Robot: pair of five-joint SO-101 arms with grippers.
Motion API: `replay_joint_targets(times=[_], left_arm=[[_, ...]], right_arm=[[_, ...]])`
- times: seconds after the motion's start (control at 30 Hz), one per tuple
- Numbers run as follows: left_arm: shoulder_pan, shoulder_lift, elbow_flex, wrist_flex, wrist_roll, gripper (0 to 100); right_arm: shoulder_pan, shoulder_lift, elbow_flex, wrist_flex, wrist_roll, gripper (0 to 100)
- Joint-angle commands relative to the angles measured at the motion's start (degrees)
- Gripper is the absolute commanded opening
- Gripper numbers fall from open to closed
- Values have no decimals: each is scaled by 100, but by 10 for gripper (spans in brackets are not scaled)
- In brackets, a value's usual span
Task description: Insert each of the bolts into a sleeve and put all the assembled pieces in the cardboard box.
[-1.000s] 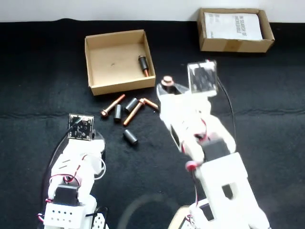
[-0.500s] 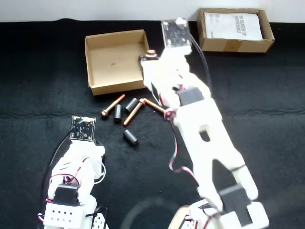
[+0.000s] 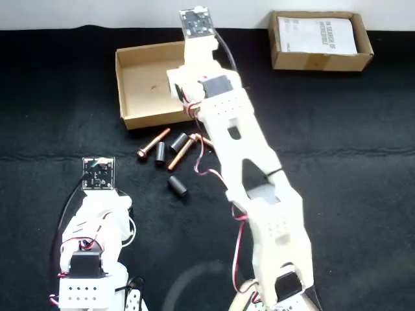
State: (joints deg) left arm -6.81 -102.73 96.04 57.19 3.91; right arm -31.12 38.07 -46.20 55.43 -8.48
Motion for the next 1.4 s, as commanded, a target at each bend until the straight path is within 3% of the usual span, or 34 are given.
replay_joint_targets(times=[0.0,0.17,0.4,0.7,0.87,1.17,1.27,1.37], left_arm=[[-75,-92,110,-35,-9,9],[-75,-92,110,-35,-18,9],[-75,-119,110,-35,-18,9],[-75,-136,110,-35,-18,9],[-75,-136,110,-35,-18,9],[-75,-136,110,-35,-18,9],[-75,-136,110,-35,-18,10],[-75,-136,110,-35,-18,10]], right_arm=[[-57,708,-1648,22,229,9],[-154,1798,-2668,-13,642,9],[-189,2809,-3240,-57,651,9],[-171,3196,-3336,-866,668,9],[-207,3275,-3292,-936,1143,9],[-215,3626,-3354,-936,1169,13],[-259,3626,-3354,-927,1169,66],[-268,3609,-3354,-910,1178,194]])
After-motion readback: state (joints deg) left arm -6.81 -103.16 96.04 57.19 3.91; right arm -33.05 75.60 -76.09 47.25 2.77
